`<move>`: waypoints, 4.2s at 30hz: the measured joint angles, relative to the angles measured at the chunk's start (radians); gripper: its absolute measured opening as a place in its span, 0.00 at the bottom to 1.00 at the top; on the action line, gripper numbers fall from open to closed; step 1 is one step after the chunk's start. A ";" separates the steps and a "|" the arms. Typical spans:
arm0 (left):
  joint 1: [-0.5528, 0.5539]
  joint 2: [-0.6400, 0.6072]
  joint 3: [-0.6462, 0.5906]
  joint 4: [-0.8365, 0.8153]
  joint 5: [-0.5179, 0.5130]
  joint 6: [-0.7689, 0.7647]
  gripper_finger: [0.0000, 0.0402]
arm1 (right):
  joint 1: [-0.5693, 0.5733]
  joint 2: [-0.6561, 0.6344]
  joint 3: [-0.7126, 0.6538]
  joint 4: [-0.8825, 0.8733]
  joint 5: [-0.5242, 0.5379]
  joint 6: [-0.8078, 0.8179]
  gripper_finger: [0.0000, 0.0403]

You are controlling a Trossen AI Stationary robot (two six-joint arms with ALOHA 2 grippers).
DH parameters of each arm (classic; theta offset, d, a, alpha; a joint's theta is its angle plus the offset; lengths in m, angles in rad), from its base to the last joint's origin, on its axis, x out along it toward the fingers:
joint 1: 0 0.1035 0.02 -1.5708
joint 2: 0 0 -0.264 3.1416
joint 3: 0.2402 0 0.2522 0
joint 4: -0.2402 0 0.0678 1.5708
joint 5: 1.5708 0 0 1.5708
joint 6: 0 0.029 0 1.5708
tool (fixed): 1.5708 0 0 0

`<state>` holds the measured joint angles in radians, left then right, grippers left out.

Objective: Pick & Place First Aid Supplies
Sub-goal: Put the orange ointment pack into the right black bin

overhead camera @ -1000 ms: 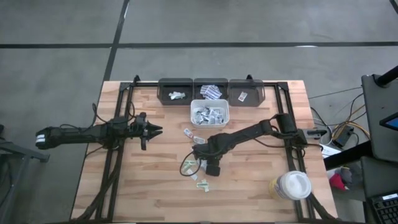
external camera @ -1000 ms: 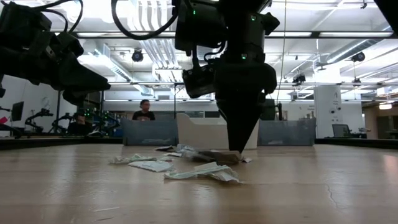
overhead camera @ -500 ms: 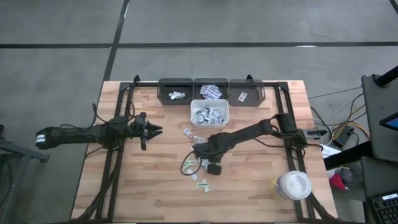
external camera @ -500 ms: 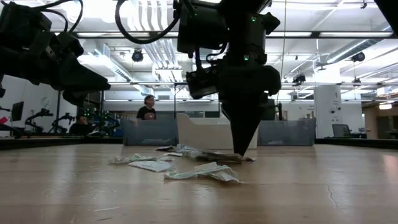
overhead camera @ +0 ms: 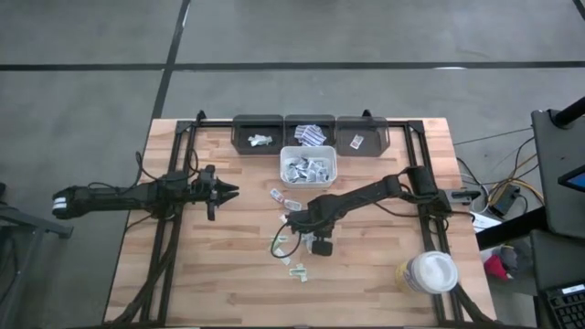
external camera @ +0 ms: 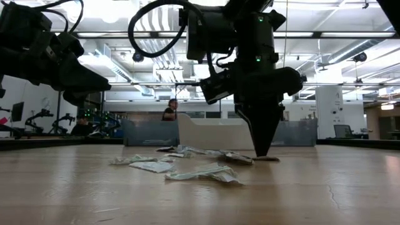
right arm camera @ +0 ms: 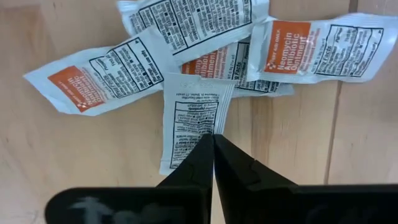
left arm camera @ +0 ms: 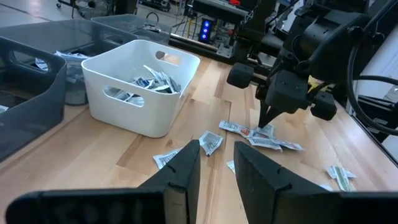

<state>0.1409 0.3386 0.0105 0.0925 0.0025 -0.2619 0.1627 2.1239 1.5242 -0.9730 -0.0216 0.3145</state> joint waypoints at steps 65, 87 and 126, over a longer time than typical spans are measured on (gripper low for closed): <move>0.000 0.000 0.000 -0.026 0.000 0.005 0.23 | 0.004 0.054 -0.006 0.014 -0.047 0.010 0.04; 0.000 0.000 0.000 -0.026 0.000 0.005 0.23 | 0.002 -0.098 -0.014 -0.057 -0.118 -0.015 0.02; 0.000 0.000 0.000 -0.003 -0.004 -0.005 0.23 | -0.411 -0.745 -0.345 -0.252 0.451 -0.153 0.02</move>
<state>0.1410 0.3382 0.0105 0.0896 -0.0016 -0.2671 -0.2482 1.3784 1.1790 -1.2251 0.4293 0.1619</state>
